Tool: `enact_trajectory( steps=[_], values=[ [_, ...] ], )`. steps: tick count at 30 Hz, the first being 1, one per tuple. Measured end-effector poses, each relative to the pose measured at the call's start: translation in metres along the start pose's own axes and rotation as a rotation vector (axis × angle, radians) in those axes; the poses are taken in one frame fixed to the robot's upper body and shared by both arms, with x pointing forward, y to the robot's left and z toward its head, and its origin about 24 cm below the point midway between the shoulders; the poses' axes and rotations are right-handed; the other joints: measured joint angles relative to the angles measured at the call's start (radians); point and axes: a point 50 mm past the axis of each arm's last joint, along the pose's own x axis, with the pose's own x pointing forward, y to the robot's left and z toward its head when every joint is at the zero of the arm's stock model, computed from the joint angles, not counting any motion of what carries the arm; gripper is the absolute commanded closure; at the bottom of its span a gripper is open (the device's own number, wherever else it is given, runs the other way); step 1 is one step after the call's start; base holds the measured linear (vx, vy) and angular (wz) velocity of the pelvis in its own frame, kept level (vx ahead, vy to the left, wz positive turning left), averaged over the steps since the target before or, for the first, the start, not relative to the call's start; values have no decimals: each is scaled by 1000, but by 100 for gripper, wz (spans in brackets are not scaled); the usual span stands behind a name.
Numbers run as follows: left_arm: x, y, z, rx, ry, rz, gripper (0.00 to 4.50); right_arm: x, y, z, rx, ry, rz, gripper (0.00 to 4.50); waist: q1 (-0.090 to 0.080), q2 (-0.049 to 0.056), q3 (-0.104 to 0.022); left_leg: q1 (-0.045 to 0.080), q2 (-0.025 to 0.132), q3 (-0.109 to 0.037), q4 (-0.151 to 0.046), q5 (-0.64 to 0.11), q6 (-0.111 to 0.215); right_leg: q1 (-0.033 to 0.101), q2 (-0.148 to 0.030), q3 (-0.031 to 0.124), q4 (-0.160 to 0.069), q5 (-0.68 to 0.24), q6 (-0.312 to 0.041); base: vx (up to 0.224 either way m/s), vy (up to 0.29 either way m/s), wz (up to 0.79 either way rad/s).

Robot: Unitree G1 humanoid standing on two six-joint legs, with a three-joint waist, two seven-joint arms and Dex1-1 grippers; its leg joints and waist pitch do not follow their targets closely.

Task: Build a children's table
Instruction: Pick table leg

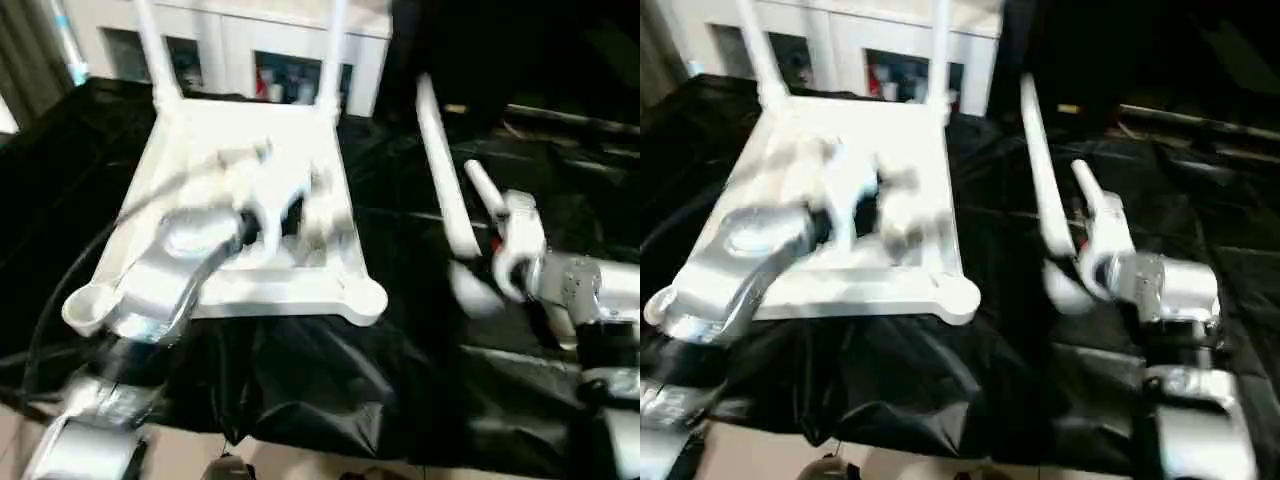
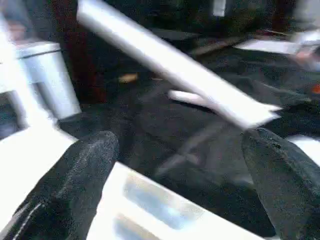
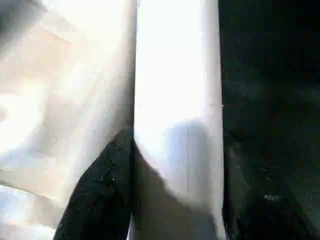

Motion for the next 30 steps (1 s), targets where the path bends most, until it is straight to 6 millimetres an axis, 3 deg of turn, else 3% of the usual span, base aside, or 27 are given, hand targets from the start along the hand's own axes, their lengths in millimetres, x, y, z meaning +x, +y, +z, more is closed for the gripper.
enact_trajectory(
  steps=[5,10,16,23,30],
  values=[
    [14,1,-3,-176,-55,18,0,-1,23,1,40,-110,192,259,16,0,0,-1,0,0,0,0,2,0,0,0,-1,0,0,0,0,0],
    [31,-17,19,-464,-110,-203,0,0,48,1,68,-175,371,259,27,0,0,-2,-1,0,1,0,4,0,-1,-1,-1,0,-1,0,0,0],
    [40,-29,18,-563,-104,-268,0,3,53,-9,48,-137,395,259,26,-1,0,-1,0,0,1,1,3,1,-1,-1,-1,1,0,0,0,0],
    [36,-30,19,-640,-119,-299,0,4,55,-9,16,-131,408,259,28,-1,0,-2,0,-1,1,1,4,0,-1,-1,-1,1,1,0,0,0],
    [37,-34,13,-671,-99,-282,73,9,73,-10,-79,-106,437,259,29,-1,0,-2,0,-1,1,1,4,0,-1,-1,-2,0,1,0,0,0]
  ],
)
